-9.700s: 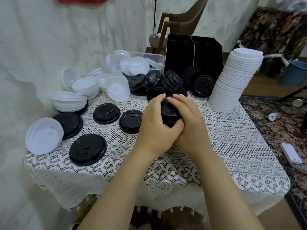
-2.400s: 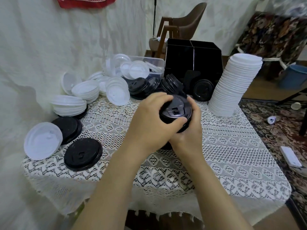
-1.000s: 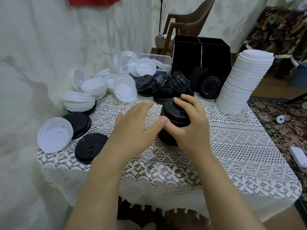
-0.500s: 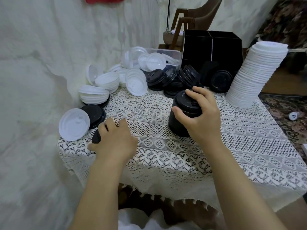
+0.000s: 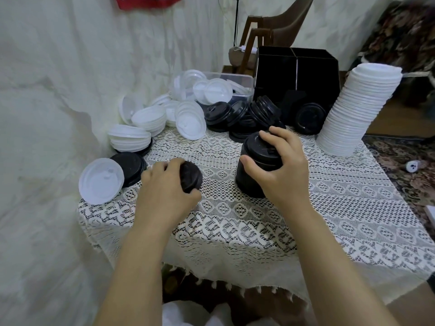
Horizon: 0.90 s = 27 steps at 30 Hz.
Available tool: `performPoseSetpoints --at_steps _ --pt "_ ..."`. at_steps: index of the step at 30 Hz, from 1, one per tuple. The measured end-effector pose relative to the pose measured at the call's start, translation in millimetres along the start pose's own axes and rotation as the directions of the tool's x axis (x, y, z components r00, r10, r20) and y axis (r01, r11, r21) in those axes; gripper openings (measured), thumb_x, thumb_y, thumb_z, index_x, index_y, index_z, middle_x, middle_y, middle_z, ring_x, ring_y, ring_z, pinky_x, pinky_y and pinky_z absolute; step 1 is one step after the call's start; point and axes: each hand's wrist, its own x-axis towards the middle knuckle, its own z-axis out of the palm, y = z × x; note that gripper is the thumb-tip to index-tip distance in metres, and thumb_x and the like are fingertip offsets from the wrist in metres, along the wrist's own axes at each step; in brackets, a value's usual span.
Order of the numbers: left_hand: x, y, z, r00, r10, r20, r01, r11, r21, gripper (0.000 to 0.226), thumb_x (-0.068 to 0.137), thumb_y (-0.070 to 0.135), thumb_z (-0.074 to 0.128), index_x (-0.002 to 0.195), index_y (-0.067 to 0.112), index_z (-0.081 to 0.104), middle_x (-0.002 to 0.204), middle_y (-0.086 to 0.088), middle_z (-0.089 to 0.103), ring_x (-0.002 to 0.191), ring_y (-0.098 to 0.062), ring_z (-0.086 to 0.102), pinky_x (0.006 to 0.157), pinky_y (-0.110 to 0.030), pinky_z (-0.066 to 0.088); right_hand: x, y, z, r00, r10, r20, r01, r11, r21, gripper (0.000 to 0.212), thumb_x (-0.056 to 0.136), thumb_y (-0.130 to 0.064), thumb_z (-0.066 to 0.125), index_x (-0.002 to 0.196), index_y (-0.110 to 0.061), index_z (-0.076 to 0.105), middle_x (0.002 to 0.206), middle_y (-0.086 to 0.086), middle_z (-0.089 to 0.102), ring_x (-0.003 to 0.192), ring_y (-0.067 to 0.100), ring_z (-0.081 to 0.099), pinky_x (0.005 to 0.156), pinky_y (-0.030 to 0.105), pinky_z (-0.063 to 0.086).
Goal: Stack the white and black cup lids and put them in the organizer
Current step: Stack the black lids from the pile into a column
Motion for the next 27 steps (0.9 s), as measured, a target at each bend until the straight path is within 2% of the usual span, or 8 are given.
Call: performPoseSetpoints --at_steps 3,6,12,17,19,22,25,27 --pt "2.4 10.1 12.8 0.990 0.143 0.003 -0.143 0.988 -0.065 0.069 0.079 0.035 0.067 0.140 0.028 0.037 0.134 0.000 0.040 0.123 -0.023 0.037 0.099 -0.036 0.036 0.2 0.5 0.2 1.000 -0.016 -0.003 0.016 1.000 0.006 0.060 0.073 -0.047 0.072 0.122 -0.012 0.065 0.130 -0.001 0.053 0.121 0.010 0.047 0.101 0.006 0.031" --pt "11.8 17.3 24.4 0.980 0.198 0.017 -0.192 0.966 -0.172 0.073 0.077 0.031 0.069 0.141 0.028 0.035 0.136 0.003 0.039 0.124 -0.020 0.040 0.100 -0.033 0.037 0.8 0.8 0.8 1.000 -0.026 -0.008 0.026 0.999 0.019 0.062 0.073 -0.051 0.067 0.121 -0.012 0.065 0.128 -0.002 0.052 0.120 0.009 0.047 0.101 0.007 0.031" --pt "31.5 12.0 32.9 0.979 0.181 0.098 -0.155 0.961 -0.230 0.084 0.077 0.025 0.074 0.148 0.026 0.029 0.145 0.002 0.039 0.134 -0.020 0.034 0.111 -0.039 0.032 0.3 1.0 0.3 1.000 -0.027 0.006 0.027 0.999 0.037 0.057 0.073 -0.050 0.067 0.116 -0.012 0.063 0.126 -0.008 0.047 0.120 0.007 0.045 0.102 0.009 0.031" --pt "35.5 5.3 30.2 0.974 0.193 0.123 -0.146 0.938 -0.313 0.081 0.075 0.018 0.075 0.145 0.027 0.034 0.138 0.002 0.046 0.128 -0.019 0.041 0.106 -0.034 0.036 -1.9 1.7 -7.5 0.994 -0.004 0.108 -0.010 0.992 0.126 0.051 0.079 -0.044 0.062 0.121 -0.017 0.059 0.133 -0.006 0.046 0.128 0.005 0.042 0.108 0.022 0.035" --pt "36.1 6.2 29.0 0.981 0.185 0.061 -0.154 0.928 -0.339 0.076 0.075 0.018 0.076 0.141 0.025 0.038 0.134 0.003 0.046 0.122 -0.016 0.044 0.099 -0.028 0.036 -2.2 2.1 -11.1 0.989 0.004 0.146 -0.027 0.987 0.156 0.050 0.079 -0.042 0.061 0.123 -0.019 0.058 0.135 -0.007 0.044 0.130 0.002 0.040 0.109 0.019 0.033" --pt "35.5 14.7 24.2 0.980 0.156 -0.127 -0.195 0.894 -0.403 0.067 0.076 0.022 0.077 0.135 0.021 0.046 0.126 0.005 0.048 0.111 -0.009 0.046 0.092 -0.021 0.034 -2.2 1.5 -12.0 0.989 0.006 0.147 -0.033 0.983 0.183 0.048 0.077 -0.041 0.063 0.121 -0.021 0.055 0.134 -0.008 0.045 0.129 -0.002 0.039 0.107 0.016 0.032" --pt "30.6 29.5 13.7 0.940 0.120 -0.318 -0.275 0.819 -0.504 0.060 0.078 0.027 0.076 0.131 0.017 0.051 0.119 0.006 0.052 0.110 -0.010 0.051 0.090 -0.016 0.039 -2.2 1.3 -12.5 0.990 0.021 0.137 -0.051 0.974 0.220 0.050 0.074 -0.042 0.065 0.119 -0.024 0.053 0.132 -0.009 0.046 0.127 -0.005 0.040 0.104 0.012 0.032" --pt "26.2 40.1 6.6 0.916 0.140 -0.376 -0.347 0.744 -0.571 0.059 0.075 0.035 0.075 0.128 0.020 0.053 0.119 0.007 0.055 0.112 -0.010 0.055 0.096 -0.022 0.044 -2.0 1.0 -12.7 0.990 0.043 0.136 -0.075 0.967 0.244 0.052 0.071 -0.043 0.066 0.118 -0.027 0.052 0.130 -0.011 0.047 0.127 -0.004 0.041 0.104 0.011 0.033"
